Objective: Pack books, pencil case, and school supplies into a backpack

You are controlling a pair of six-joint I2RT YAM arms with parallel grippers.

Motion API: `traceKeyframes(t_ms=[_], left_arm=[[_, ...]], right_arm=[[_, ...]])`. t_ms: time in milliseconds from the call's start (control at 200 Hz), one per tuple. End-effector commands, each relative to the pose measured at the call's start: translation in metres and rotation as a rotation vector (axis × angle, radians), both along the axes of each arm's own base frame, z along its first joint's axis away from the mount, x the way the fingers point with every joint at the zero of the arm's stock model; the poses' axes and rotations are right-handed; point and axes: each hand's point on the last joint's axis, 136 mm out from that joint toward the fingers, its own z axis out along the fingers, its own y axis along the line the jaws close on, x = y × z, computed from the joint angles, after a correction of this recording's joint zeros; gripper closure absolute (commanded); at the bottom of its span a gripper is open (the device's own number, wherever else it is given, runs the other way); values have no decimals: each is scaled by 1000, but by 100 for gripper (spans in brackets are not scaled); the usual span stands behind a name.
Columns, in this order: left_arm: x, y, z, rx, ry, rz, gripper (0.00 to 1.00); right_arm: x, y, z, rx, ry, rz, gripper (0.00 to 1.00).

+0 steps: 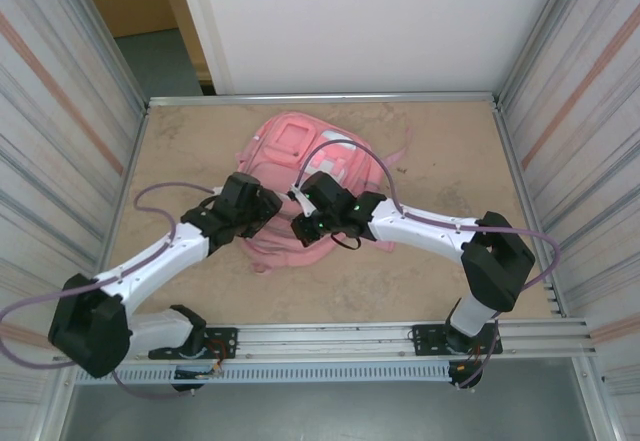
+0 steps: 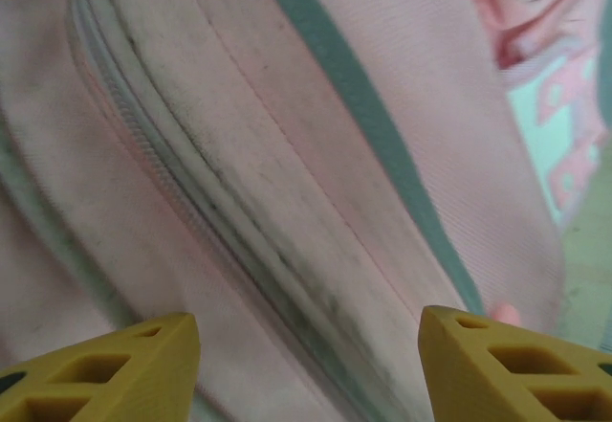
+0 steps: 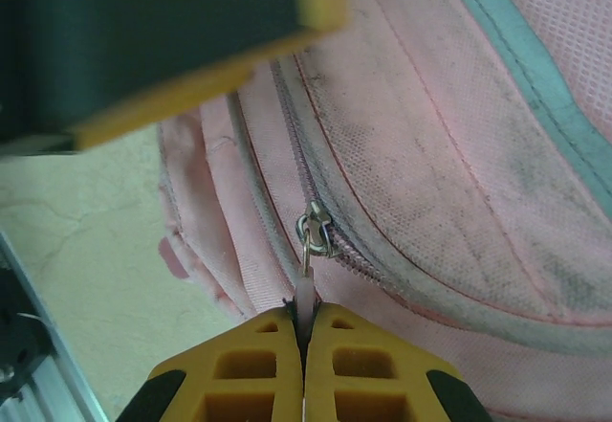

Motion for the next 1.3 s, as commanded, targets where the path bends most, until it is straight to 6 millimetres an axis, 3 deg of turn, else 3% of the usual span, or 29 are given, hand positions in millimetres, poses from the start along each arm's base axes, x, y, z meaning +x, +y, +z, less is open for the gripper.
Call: traceKeyframes(t_ms=[0,65,175,321,431,636,702,742,757,812,877,887,897,912,947,992,1178,1293], left_arm=[[10,-3,-5,-10,3,41,41],[16,-3,-5,-11,1,41,56],[22,0,9,24,-56,5,100],[22,5,20,25,-82,-73,100],[19,6,21,27,-77,-148,100],[17,-11,13,-39,-67,-273,100],[18,-22,14,-56,-74,-333,100],[18,-29,19,-81,-86,-376,100],[19,-33,22,-93,-96,-397,96],[19,-42,37,-116,-139,-464,57],[18,-42,53,-87,-198,-509,41],[18,-42,55,-78,-211,-516,29],[18,-40,58,-66,-225,-520,11],[19,-38,61,-44,-245,-526,3],[19,-30,66,19,-282,-529,1],[21,-14,74,124,-335,-510,1],[23,71,90,649,-533,-364,1],[22,101,74,871,-672,-326,1]], right_arm=[[-15,24,16,96,8,76,100],[-17,23,12,87,14,76,100],[-15,4,-6,-4,-2,85,100],[17,-63,-31,-193,-63,1,100],[47,-103,-33,-211,-58,-115,98],[90,-144,-35,-201,-59,-286,81],[96,-152,-36,-203,-46,-324,78],[96,-154,-33,-191,-47,-329,70],[95,-155,-33,-189,-47,-331,67],[92,-157,-25,-165,-70,-339,59],[91,-170,-15,-157,-120,-387,52],[91,-173,-13,-158,-130,-397,50],[92,-176,-12,-161,-139,-409,49],[93,-182,-9,-167,-156,-429,44],[94,-197,-1,-176,-196,-481,29],[95,-218,10,-174,-247,-560,0],[89,-309,51,-34,-435,-874,1],[78,-357,42,-85,-521,-998,1]])
